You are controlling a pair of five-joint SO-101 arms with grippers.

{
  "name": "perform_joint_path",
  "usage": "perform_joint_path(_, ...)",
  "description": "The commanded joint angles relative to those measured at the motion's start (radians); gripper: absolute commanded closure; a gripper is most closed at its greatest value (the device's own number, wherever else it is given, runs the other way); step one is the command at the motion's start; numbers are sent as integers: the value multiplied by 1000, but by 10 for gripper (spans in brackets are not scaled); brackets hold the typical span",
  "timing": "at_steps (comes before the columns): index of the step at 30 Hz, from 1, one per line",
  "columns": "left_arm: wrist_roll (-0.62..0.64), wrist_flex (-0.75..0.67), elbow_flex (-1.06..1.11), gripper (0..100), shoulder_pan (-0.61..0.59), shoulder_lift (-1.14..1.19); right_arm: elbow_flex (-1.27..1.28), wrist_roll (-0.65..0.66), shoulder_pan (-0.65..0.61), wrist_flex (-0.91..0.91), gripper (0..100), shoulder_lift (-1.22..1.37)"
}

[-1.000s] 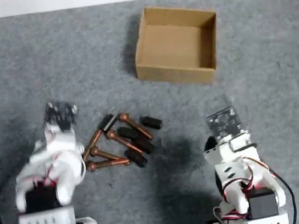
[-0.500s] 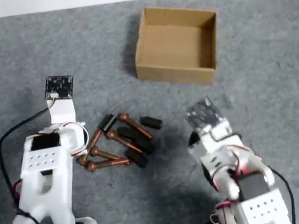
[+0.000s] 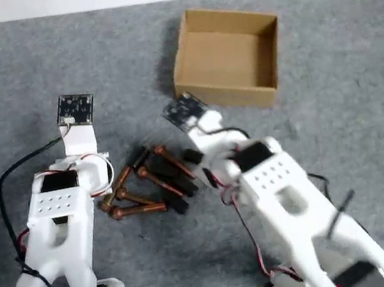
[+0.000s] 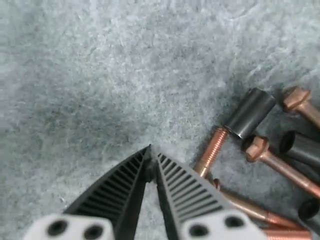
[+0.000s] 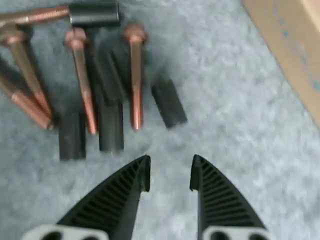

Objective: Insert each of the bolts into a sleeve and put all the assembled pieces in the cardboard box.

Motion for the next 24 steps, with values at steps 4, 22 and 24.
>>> perform_joint_path(4,9,-17,-5,993,13,-2,-124,14,-76,-119,860,223)
perform_joint_path(22,8,-17,-5,992,13,-2,-371,103,-19,-136,860,564)
perform_joint_path(24,8,-17,-5,992,13,-2,-367,103,-13,-136,860,564)
